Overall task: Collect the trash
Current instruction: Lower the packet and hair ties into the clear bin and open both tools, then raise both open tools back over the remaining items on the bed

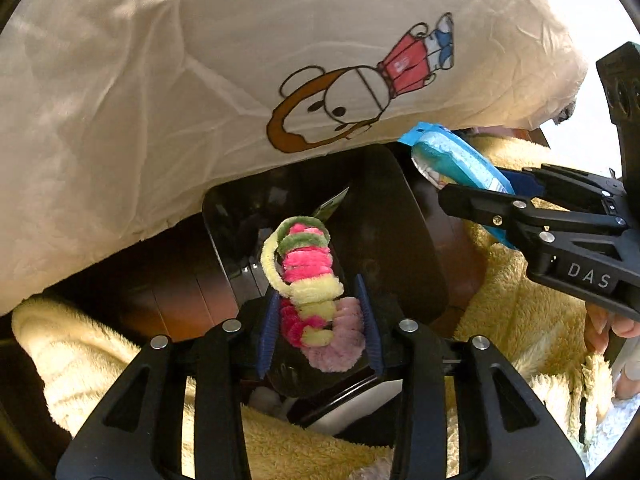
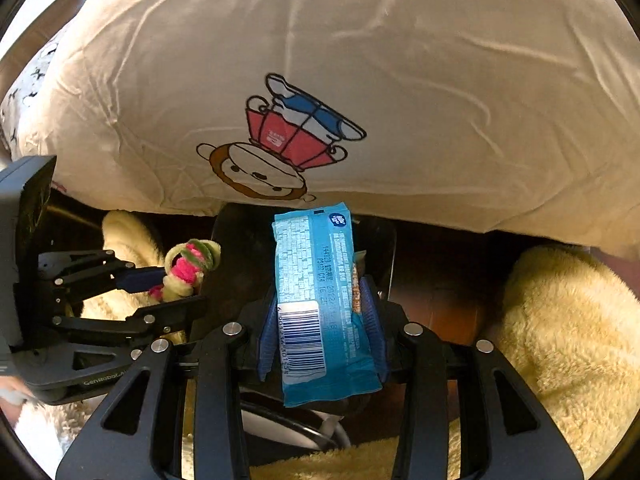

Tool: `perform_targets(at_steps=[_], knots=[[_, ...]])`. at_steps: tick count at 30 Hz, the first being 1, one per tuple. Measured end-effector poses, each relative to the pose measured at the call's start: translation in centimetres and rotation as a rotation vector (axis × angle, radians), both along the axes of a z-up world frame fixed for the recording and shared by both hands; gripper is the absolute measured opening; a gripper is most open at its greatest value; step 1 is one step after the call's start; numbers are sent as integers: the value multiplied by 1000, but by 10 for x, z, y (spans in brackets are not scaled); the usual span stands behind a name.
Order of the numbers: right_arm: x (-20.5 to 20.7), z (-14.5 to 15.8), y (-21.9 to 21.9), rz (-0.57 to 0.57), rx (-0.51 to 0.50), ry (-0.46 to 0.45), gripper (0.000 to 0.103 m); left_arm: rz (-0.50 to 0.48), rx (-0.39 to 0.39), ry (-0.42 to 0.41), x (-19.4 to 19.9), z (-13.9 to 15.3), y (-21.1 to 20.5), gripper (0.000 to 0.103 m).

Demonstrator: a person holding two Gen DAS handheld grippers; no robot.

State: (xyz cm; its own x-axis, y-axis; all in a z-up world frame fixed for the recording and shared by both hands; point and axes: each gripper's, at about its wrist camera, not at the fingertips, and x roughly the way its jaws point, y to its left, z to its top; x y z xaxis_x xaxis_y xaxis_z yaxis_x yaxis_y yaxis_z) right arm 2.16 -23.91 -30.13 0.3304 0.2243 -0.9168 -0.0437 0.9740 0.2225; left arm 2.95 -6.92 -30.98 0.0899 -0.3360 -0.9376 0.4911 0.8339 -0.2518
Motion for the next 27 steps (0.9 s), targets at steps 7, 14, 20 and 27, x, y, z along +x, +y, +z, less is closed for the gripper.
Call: perform_targets(at_steps=[7,14,20,27], knots=[[-2,3,-8,-52,-1,-9,75,43,-4,0,1,2,10,68],[-6,16,-19,-95,17,-47,85,65,-23,-89,1,34,19,83],[3,46,-33,-135,5,-106,90,62,0,-223,6,78,23,89],[18,120,-31,-103,-70,-289,94,125,-54,-363,30,140,40,89]])
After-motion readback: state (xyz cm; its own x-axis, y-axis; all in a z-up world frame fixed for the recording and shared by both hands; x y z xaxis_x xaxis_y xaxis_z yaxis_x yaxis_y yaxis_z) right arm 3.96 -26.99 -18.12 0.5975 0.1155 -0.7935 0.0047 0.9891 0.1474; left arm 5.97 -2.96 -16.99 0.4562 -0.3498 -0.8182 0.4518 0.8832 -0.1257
